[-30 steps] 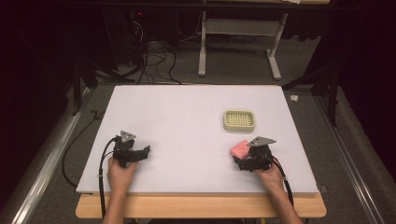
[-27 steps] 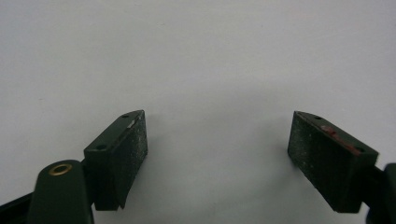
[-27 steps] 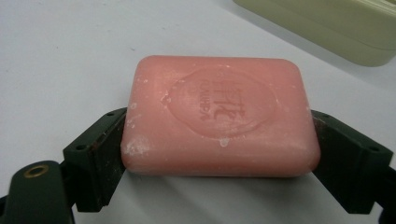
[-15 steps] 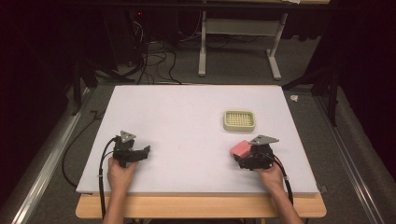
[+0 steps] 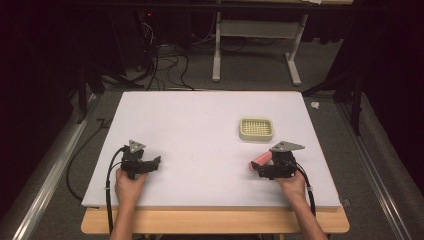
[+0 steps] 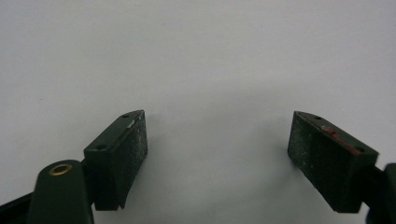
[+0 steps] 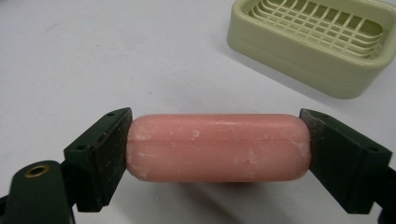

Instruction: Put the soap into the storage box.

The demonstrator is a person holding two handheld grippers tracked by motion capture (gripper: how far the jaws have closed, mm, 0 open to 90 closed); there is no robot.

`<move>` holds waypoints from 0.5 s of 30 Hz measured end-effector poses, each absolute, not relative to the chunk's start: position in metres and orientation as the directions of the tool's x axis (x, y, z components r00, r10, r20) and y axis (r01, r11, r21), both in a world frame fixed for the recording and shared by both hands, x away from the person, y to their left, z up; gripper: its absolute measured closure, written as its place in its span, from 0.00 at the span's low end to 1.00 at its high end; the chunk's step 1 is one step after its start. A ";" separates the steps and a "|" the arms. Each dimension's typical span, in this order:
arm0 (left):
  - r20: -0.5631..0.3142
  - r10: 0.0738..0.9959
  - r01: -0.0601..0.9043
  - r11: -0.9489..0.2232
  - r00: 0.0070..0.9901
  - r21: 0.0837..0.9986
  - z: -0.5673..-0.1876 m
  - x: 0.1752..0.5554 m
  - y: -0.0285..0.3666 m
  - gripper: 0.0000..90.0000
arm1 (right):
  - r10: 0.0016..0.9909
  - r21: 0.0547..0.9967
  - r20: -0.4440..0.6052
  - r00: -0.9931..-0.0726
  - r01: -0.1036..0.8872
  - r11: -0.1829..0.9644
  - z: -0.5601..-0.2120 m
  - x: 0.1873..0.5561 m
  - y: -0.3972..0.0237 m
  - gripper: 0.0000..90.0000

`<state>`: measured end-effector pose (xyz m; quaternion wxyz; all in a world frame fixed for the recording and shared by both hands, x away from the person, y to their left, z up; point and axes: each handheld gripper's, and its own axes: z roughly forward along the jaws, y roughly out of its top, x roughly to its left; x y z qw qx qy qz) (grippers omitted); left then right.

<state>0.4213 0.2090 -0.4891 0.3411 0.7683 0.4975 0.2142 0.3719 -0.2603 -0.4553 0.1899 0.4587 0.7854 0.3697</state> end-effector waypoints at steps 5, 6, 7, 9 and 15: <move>-0.010 0.911 0.618 -0.272 0.413 0.737 -0.489 0.421 0.209 0.23 | 0.866 0.756 0.032 -0.499 0.579 0.305 -0.453 0.372 -0.261 0.16; -0.011 0.911 0.618 -0.272 0.413 0.737 -0.489 0.421 0.209 0.23 | 0.866 0.759 0.034 -0.498 0.577 0.302 -0.452 0.372 -0.262 0.16; -0.010 0.911 0.618 -0.272 0.413 0.737 -0.489 0.421 0.209 0.23 | 0.867 0.759 0.035 -0.497 0.578 0.301 -0.452 0.372 -0.263 0.16; -0.010 0.911 0.618 -0.272 0.413 0.737 -0.489 0.421 0.209 0.23 | 0.869 0.760 0.035 -0.494 0.578 0.297 -0.450 0.373 -0.263 0.16; -0.011 0.911 0.618 -0.272 0.413 0.737 -0.489 0.421 0.209 0.23 | 0.868 0.764 0.029 -0.496 0.571 0.301 -0.446 0.373 -0.263 0.16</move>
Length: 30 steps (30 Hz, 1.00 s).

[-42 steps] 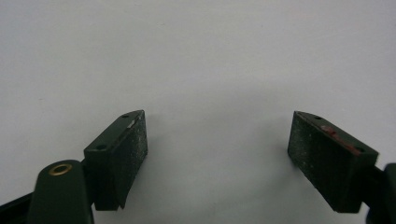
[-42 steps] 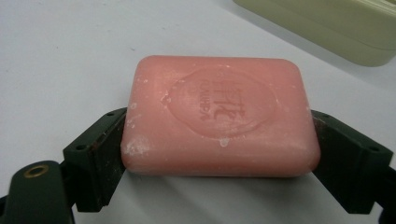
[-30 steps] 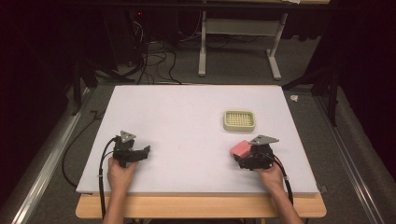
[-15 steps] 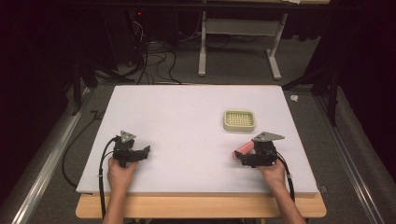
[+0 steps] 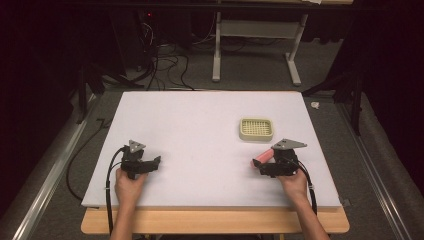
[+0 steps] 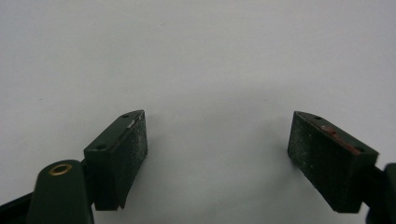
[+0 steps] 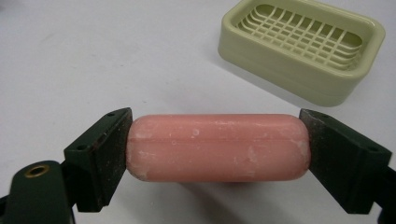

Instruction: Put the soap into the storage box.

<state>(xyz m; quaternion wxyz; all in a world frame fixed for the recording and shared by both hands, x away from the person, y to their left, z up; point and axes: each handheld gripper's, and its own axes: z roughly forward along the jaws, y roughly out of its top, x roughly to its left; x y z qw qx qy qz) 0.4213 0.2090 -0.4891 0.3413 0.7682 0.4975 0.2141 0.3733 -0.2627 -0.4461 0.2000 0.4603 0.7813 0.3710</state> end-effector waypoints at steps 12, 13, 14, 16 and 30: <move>-0.012 0.911 0.618 -0.269 0.412 0.738 -0.489 0.421 0.209 0.23 | 0.876 0.774 0.028 -0.482 0.564 0.286 -0.431 0.380 -0.264 0.16; -0.013 0.911 0.618 -0.269 0.412 0.739 -0.489 0.421 0.209 0.23 | 0.876 0.774 0.025 -0.481 0.564 0.288 -0.430 0.381 -0.264 0.16; -0.013 0.911 0.618 -0.269 0.412 0.739 -0.489 0.421 0.209 0.23 | 0.877 0.774 0.024 -0.481 0.564 0.288 -0.428 0.382 -0.263 0.16; -0.013 0.911 0.618 -0.269 0.412 0.739 -0.489 0.421 0.209 0.23 | 0.877 0.776 0.028 -0.480 0.563 0.284 -0.426 0.385 -0.263 0.16; -0.013 0.911 0.618 -0.268 0.412 0.739 -0.489 0.421 0.209 0.23 | 0.888 0.780 0.039 -0.458 0.569 0.259 -0.410 0.403 -0.264 0.16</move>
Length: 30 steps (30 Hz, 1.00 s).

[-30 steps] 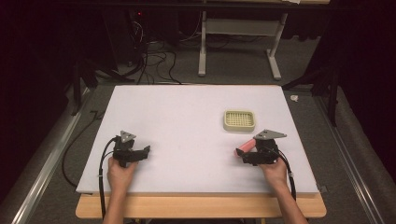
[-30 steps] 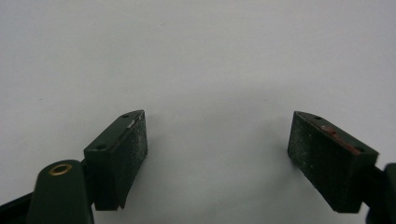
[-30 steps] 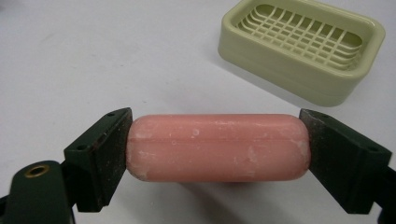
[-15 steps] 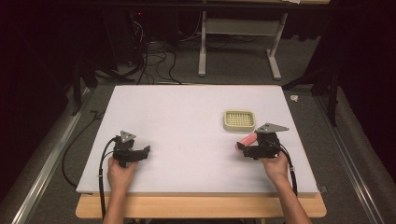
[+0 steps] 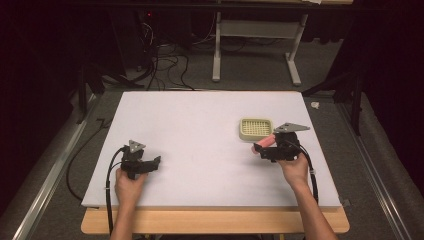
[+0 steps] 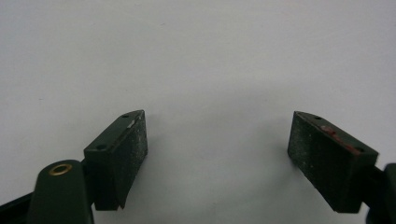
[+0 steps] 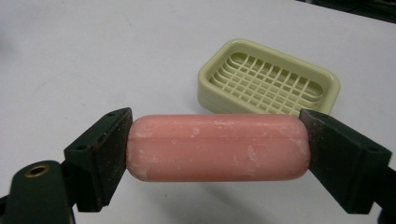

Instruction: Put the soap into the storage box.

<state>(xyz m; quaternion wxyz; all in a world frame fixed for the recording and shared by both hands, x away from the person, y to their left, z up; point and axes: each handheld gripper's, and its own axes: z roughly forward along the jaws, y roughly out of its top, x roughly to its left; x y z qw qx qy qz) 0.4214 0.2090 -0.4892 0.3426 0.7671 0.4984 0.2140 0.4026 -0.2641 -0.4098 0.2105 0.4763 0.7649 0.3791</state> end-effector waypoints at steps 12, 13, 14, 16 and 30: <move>-0.014 0.911 0.618 -0.268 0.412 0.739 -0.489 0.421 0.209 0.23 | 0.894 0.778 0.054 -0.444 0.581 0.241 -0.405 0.422 -0.264 0.16; -0.014 0.911 0.618 -0.268 0.412 0.739 -0.489 0.421 0.209 0.23 | 0.895 0.775 0.057 -0.442 0.585 0.240 -0.405 0.424 -0.264 0.16; -0.014 0.911 0.618 -0.268 0.412 0.739 -0.489 0.421 0.209 0.23 | 0.895 0.774 0.051 -0.442 0.585 0.244 -0.405 0.425 -0.263 0.16; -0.014 0.911 0.618 -0.268 0.412 0.739 -0.489 0.421 0.209 0.23 | 0.897 0.773 0.052 -0.439 0.586 0.242 -0.405 0.429 -0.263 0.16; -0.014 0.911 0.619 -0.268 0.412 0.739 -0.489 0.421 0.209 0.23 | 0.918 0.771 0.072 -0.389 0.605 0.196 -0.403 0.455 -0.263 0.16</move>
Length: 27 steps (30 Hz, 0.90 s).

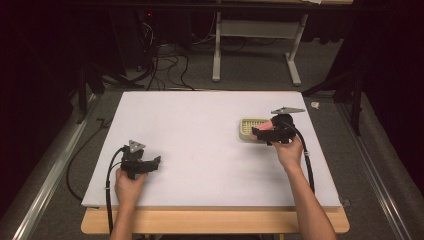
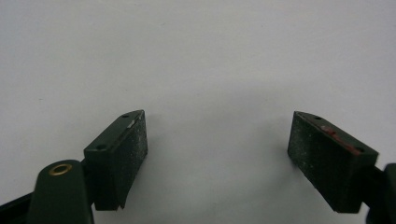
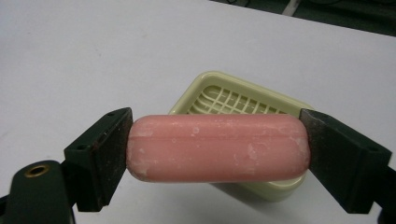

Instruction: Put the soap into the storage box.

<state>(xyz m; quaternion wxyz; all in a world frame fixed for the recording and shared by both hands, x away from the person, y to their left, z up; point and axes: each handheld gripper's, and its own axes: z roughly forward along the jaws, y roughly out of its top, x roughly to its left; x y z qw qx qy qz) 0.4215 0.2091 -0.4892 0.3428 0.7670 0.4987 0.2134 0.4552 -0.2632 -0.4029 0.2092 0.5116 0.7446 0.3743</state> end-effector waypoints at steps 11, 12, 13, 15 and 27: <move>-0.014 0.911 0.619 -0.268 0.412 0.738 -0.489 0.422 0.209 0.23 | 0.941 0.749 0.091 -0.325 0.645 0.150 -0.413 0.482 -0.263 0.16; -0.015 0.911 0.619 -0.268 0.412 0.738 -0.489 0.422 0.209 0.23 | 0.942 0.747 0.093 -0.322 0.648 0.148 -0.414 0.483 -0.263 0.16; -0.015 0.911 0.619 -0.267 0.412 0.739 -0.489 0.422 0.209 0.23 | 0.945 0.742 0.090 -0.315 0.654 0.147 -0.415 0.485 -0.263 0.16; -0.014 0.911 0.619 -0.268 0.412 0.738 -0.489 0.421 0.209 0.23 | 0.948 0.734 0.083 -0.309 0.662 0.151 -0.418 0.489 -0.260 0.16; -0.015 0.911 0.619 -0.267 0.412 0.739 -0.489 0.422 0.209 0.23 | 0.953 0.728 0.066 -0.297 0.667 0.158 -0.422 0.499 -0.251 0.16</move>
